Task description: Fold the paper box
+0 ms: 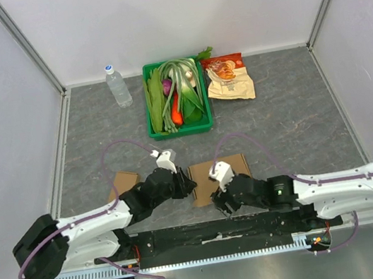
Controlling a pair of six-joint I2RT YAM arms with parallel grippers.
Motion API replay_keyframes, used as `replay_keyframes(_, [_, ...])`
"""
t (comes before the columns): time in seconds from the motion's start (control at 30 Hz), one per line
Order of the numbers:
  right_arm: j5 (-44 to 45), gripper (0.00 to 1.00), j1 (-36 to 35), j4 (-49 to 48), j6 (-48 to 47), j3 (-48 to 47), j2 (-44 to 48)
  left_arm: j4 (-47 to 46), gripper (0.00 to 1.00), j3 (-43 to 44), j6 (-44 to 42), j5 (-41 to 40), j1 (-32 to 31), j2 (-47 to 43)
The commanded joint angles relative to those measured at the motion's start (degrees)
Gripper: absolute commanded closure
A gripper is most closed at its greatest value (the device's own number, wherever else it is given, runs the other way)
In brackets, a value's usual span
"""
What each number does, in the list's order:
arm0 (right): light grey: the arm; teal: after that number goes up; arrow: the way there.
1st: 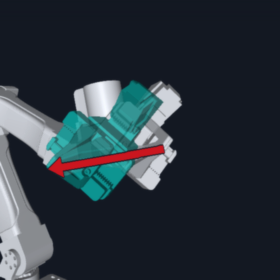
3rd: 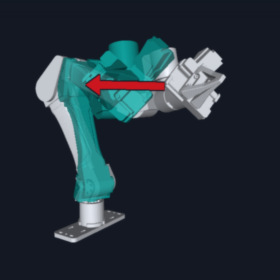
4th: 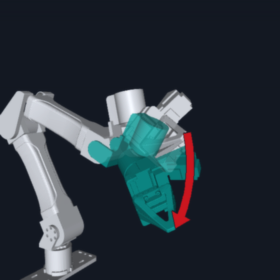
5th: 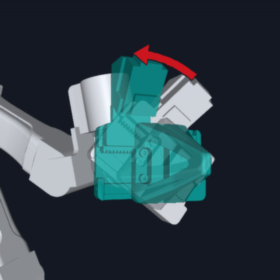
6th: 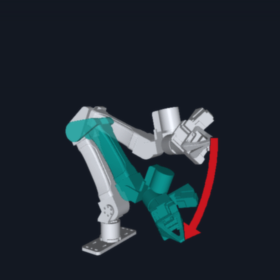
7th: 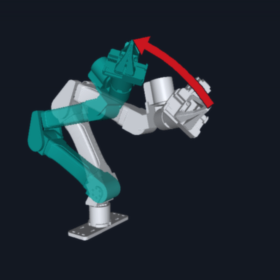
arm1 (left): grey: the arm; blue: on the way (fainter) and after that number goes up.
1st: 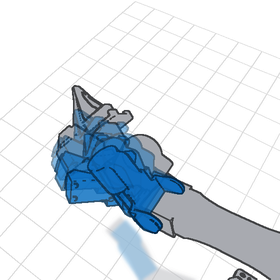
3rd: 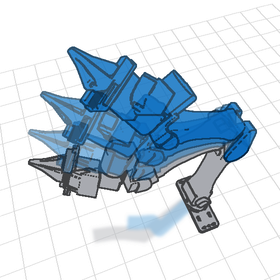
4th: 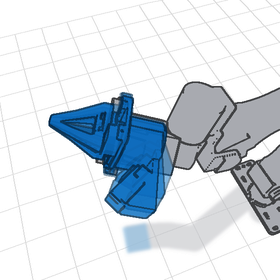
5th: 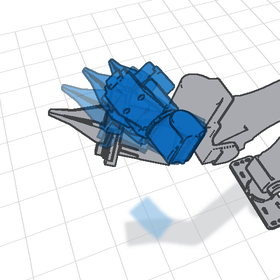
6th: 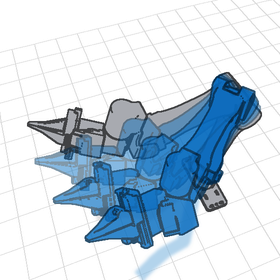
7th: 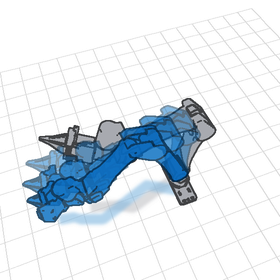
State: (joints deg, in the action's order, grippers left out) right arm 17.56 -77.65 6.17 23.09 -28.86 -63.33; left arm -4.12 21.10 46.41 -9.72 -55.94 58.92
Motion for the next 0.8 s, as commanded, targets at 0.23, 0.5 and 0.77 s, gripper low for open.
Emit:
replay_keyframes(0.23, [-25.9, 0.21, 16.1, -10.6, 25.1, 8.6, 13.2, -8.2, 0.75, -1.1, -1.1, 2.0, 0.1, 12.6])
replay_keyframes(0.5, [-28.9, 0.31, 32.1, 5.7, 22.4, 5.6, 18.7, -3.4, 0.75, 0.1, -2.6, -0.5, 0.2, 9.7])
replay_keyframes(0.77, [-33.6, 0.62, 37.0, -11.3, 22.0, 17.1, 14.3, 1.9, 0.53, 11.7, -10.2, 11.5, 0.0, -0.2])
